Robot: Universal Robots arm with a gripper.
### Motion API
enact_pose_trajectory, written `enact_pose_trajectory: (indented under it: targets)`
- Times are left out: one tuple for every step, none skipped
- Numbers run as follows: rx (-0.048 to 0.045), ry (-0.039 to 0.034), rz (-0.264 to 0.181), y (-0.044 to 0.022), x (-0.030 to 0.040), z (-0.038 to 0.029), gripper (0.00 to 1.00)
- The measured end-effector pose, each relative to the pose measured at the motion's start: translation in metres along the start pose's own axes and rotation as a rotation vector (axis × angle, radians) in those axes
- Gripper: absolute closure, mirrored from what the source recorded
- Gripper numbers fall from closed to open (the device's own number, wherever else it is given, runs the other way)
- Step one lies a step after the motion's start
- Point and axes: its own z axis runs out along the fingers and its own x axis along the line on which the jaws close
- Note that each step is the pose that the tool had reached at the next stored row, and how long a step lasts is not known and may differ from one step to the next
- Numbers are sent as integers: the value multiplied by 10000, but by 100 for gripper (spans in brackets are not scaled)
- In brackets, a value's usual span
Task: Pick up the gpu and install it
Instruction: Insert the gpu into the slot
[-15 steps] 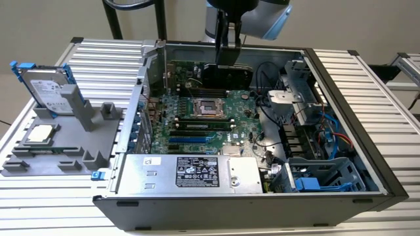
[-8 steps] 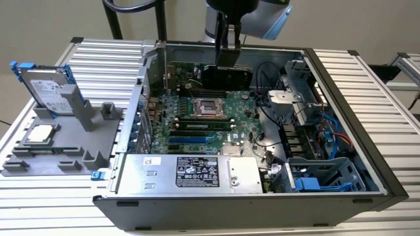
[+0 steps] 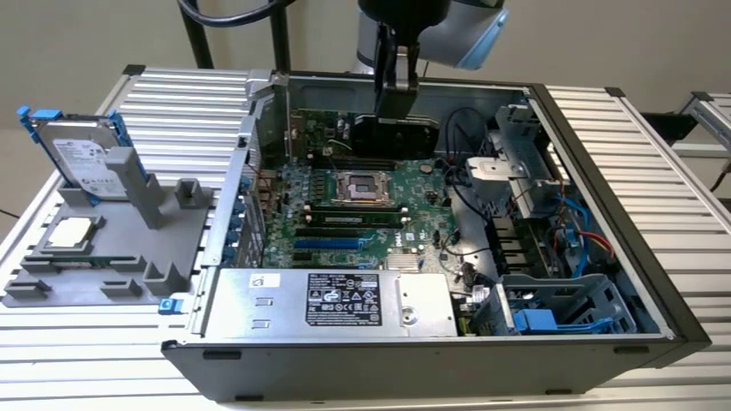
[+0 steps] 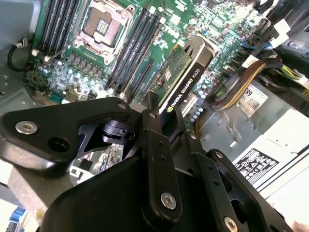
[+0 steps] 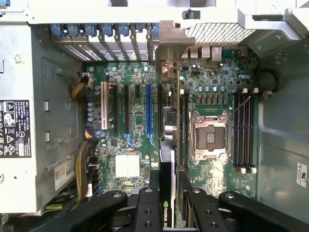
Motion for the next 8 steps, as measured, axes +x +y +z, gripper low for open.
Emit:
enact_pose_trajectory:
  targets:
    - [0, 1, 0, 0, 0, 3, 100]
    - [0, 1, 0, 0, 0, 6, 100]
    - [0, 1, 0, 0, 0, 10, 100]
    - [0, -1, 0, 0, 0, 15, 100]
    - [0, 0, 0, 0, 0, 19, 100]
    - [0, 0, 1, 0, 0, 23, 100]
    - [0, 0, 1, 1, 1, 27, 100]
    - [0, 1, 1, 1, 1, 31, 100]
